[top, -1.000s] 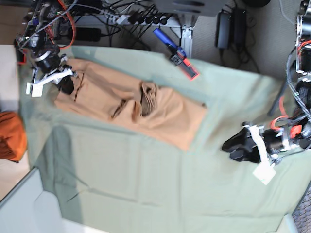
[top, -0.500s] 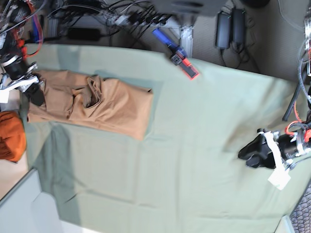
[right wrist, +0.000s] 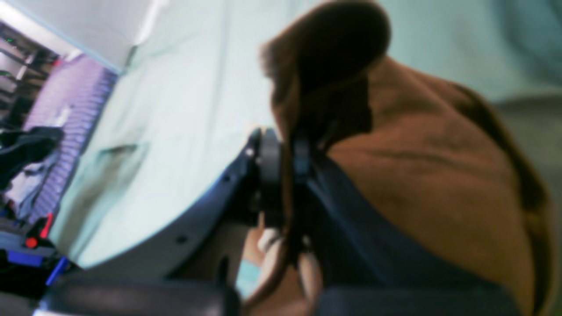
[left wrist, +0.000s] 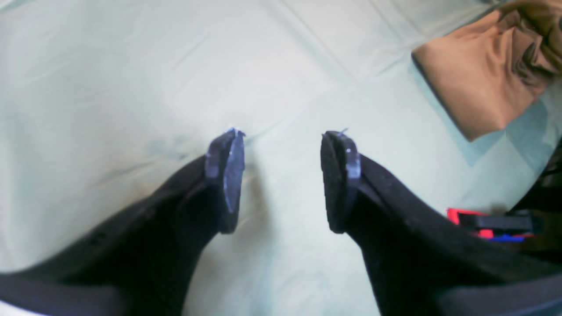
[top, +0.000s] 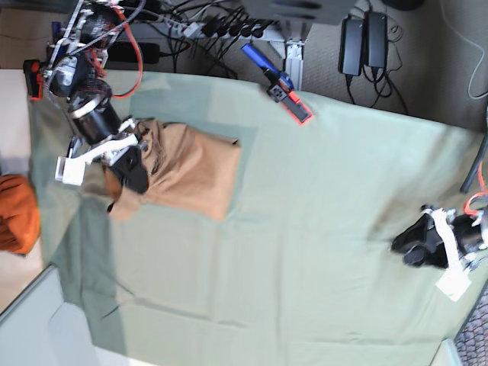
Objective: Fold the T-shirt properly
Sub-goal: 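Grasp the collar end with the right gripper and fold it over the stack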
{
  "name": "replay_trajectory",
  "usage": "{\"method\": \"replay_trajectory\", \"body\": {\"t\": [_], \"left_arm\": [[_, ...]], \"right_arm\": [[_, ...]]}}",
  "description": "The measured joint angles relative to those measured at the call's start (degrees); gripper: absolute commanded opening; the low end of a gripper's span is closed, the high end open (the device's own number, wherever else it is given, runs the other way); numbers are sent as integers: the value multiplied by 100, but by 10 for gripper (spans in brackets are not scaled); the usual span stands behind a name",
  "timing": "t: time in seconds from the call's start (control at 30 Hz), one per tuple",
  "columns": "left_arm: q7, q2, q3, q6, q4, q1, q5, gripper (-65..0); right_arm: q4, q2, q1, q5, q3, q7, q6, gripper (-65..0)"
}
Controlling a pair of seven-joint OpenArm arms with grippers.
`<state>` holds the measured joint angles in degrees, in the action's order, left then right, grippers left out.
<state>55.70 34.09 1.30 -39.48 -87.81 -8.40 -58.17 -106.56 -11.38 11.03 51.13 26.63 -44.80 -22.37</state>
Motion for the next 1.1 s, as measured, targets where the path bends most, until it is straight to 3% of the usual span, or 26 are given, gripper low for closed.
{"method": "replay_trajectory", "body": {"t": [0.37,0.53,0.63,0.7,0.97,1.1], "left_arm": [[-2,166,-4,0,-2,0,-20,-331],[-2,166,-4,0,-2,-2,-22,-331],[-2,164,-4,0,-2,0,-50,-332],[0,164,-4,0,-2,0,-81,-331],[0,166,-4,0,-2,0,-138,-331],[2,166,-4,0,-4,-2,-343,-332]], "right_arm": [[7,667,-138,-883,-1403,177,0,-650],[190,693,-138,-1274,-1727,256,2,-650],[339,691,-136,-1338,-1923,256,0,-355],[389,695,-136,-1364,-2050,315,2,-236],[380,693,-138,-1353,-2529,363,2,-226],[365,697,-140,-1069,-2603,363,0,-226]]}}
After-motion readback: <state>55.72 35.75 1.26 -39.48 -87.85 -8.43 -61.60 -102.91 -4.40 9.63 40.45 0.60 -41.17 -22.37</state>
